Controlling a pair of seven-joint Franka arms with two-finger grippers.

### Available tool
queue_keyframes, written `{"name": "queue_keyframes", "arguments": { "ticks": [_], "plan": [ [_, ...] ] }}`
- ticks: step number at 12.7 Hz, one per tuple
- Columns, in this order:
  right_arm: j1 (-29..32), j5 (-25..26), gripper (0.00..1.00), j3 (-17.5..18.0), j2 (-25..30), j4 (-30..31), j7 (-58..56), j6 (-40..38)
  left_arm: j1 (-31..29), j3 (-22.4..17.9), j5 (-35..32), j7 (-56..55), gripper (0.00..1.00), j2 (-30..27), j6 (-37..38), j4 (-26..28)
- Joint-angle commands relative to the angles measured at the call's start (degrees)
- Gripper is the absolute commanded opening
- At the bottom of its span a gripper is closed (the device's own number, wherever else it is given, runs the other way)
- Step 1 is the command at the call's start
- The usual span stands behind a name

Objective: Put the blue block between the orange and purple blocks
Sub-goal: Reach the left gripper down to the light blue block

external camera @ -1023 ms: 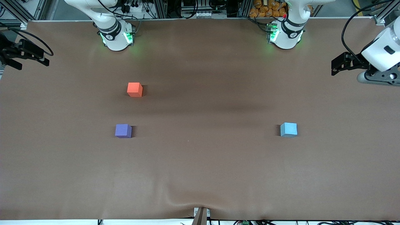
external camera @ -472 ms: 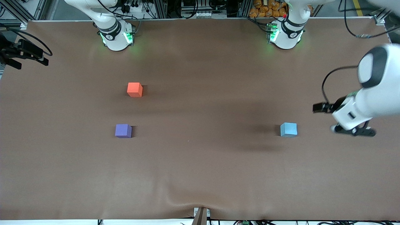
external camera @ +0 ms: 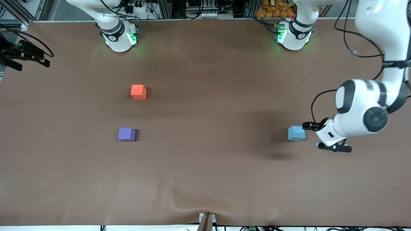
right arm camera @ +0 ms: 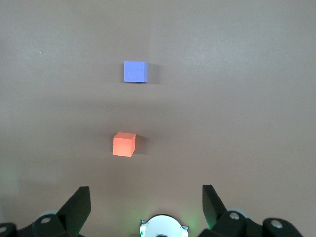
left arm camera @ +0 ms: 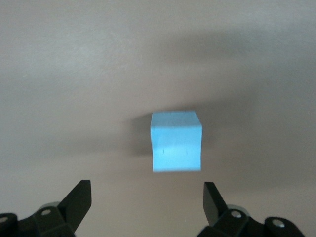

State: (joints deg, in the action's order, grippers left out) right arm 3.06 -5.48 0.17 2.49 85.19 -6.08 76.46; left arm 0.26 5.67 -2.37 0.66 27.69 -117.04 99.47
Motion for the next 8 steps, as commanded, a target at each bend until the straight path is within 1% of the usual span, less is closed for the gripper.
{"name": "queue_keyframes", "arguments": {
  "ticks": [1,4,6,7,8],
  "plan": [
    [1.33,-0.94,1.0,0.71,0.5,0.15,-0.68,-0.43,2.1,0.04,0.43,-4.25,1.0,2.36,-6.51,2.73],
    [1.33,-1.02,1.0,0.71,0.5,0.15,-0.51,-0.43,2.47,0.04,0.35,-4.79,1.0,4.12,-11.09,5.2],
    [1.33,-1.02,1.0,0.71,0.5,0.15,-0.51,-0.43,2.47,0.04,0.17,-4.79,1.0,5.61,-12.59,5.56],
    [1.24,-1.02,1.0,0.71,0.5,0.15,-0.42,-0.52,2.55,0.04,-0.35,-4.79,0.98,6.31,-13.21,5.56],
    [1.33,-1.02,1.0,0.71,0.5,0.15,-0.42,-0.52,2.55,0.04,-0.45,-4.71,0.39,6.32,-13.13,5.64]
  ]
}}
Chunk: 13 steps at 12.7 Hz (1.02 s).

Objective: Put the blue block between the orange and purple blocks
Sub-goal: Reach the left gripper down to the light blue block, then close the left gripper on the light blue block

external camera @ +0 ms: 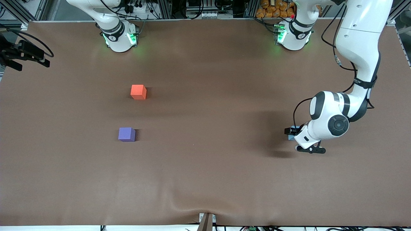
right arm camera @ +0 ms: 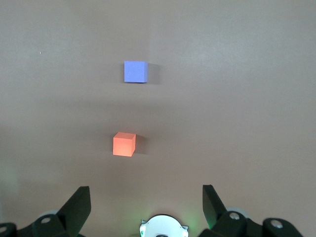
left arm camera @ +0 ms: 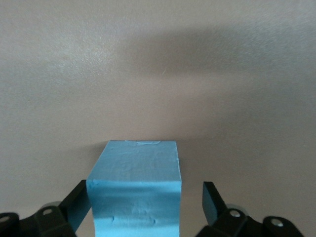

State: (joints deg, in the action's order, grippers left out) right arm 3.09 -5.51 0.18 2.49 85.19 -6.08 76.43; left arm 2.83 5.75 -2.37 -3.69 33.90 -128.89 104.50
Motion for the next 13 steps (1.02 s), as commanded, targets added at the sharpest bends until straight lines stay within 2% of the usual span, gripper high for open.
{"name": "queue_keyframes", "arguments": {
  "ticks": [1,6,7,10,12,13],
  "plan": [
    [1.31,-0.99,1.0,0.7,0.5,0.15,-0.51,-0.5,-0.54,0.05,-0.44,-0.44,0.0,-0.24,-0.93,1.05],
    [1.22,-0.99,1.0,0.7,0.5,0.15,-0.42,-0.85,-0.1,0.57,-0.44,-0.36,0.0,-7.69,7.77,-0.43],
    [1.22,-0.99,1.0,0.7,0.5,0.15,-0.42,-0.85,-0.1,2.32,0.25,-0.7,0.0,-9.28,10.91,-1.31],
    [1.22,-0.99,1.0,0.7,0.41,0.15,-0.42,-0.85,0.51,10.56,0.35,-13.41,0.0,-8.86,23.12,-9.03],
    [1.22,-0.99,1.0,0.7,0.41,0.15,-0.42,-0.85,2.78,14.62,0.35,-21.15,0.0,-7.37,23.86,-12.38],
    [1.22,-0.99,1.0,0.7,0.41,0.15,-0.42,-0.85,5.32,15.42,1.3,-23.01,0.0,-5.36,23.86,-14.83]
  ]
}}
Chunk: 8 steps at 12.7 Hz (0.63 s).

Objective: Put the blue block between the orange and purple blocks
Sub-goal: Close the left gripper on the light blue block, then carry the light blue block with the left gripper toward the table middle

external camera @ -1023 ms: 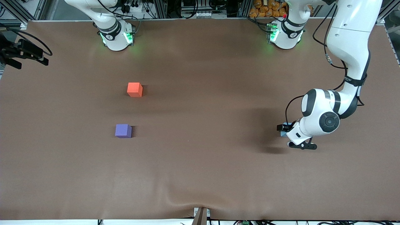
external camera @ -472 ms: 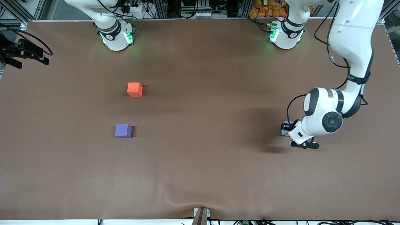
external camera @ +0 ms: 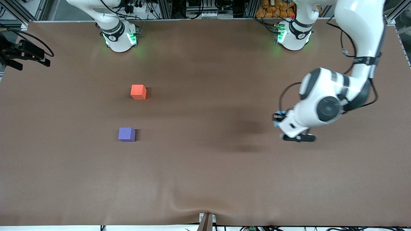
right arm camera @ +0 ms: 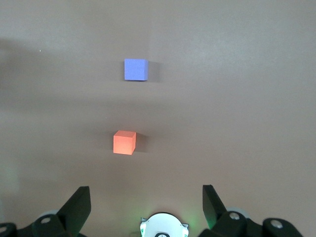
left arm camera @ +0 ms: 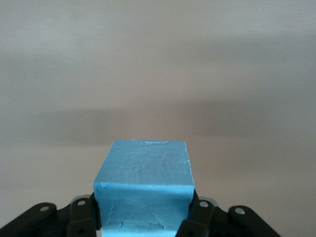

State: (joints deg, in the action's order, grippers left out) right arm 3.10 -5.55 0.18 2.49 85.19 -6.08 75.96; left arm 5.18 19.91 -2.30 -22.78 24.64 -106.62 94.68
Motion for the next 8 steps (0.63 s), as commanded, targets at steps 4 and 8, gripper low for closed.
{"name": "queue_keyframes", "arguments": {
  "ticks": [4,8],
  "plan": [
    [1.39,-0.96,1.0,0.7,0.32,0.15,-0.42,-0.38,16.67,0.14,3.88,-15.86,0.0,14.27,-0.77,-14.06],
    [1.39,-0.96,1.0,0.7,0.32,0.15,-0.42,-0.38,29.15,-4.24,3.88,-24.4,0.0,18.32,-11.3,-15.4]
  ]
}}
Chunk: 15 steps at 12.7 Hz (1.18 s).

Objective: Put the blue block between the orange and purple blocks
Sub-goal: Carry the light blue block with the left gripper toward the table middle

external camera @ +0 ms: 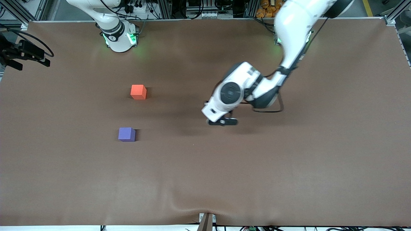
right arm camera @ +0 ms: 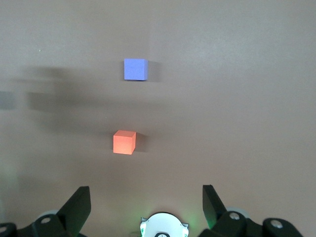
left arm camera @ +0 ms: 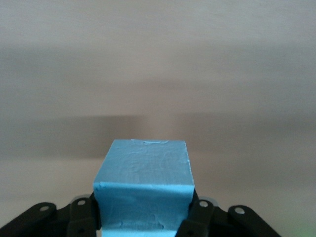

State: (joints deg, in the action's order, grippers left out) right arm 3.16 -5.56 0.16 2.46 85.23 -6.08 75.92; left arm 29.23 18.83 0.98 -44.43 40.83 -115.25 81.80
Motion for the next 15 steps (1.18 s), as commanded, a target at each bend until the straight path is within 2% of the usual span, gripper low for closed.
{"name": "queue_keyframes", "arguments": {
  "ticks": [1,4,5,6,7,10,13,15],
  "plan": [
    [1.32,-0.95,1.0,0.72,0.26,0.12,-0.51,-0.25,9.05,-5.71,0.6,-4.16,0.0,3.54,-5.39,-2.52],
    [1.58,-0.86,1.0,0.63,0.35,0.11,-0.68,-0.25,18.47,-13.71,0.69,-5.4,0.0,7.32,-7.96,-2.52],
    [1.67,-0.77,1.0,0.63,0.35,0.12,-0.68,-0.25,19.54,-14.69,0.6,-5.84,0.11,7.77,-8.58,-2.52],
    [1.67,-0.77,1.0,0.63,0.35,0.12,-0.68,-0.25,19.64,-14.78,0.6,-6.28,0.73,7.6,-8.67,-2.43],
    [1.58,-0.77,1.0,0.63,0.35,0.12,-0.68,-0.34,19.73,-14.87,0.16,-5.84,1.0,6.81,-8.59,-2.43],
    [1.58,-0.6,1.0,0.63,0.35,0.12,-0.68,-0.34,18.68,-15.31,-0.54,-6.1,1.0,-0.81,-5.18,-2.17],
    [2.81,-0.95,1.0,0.72,-0.78,-0.15,-0.51,0.19,16.13,-21.09,-1.07,-5.14,1.0,-11.01,3.34,-2.08],
    [2.47,-0.34,1.0,0.8,-2.73,-1.2,-0.77,-0.16,11.14,-22.87,-1.16,-1.39,1.0,-16.11,7.74,-1.99]
  ]
}}
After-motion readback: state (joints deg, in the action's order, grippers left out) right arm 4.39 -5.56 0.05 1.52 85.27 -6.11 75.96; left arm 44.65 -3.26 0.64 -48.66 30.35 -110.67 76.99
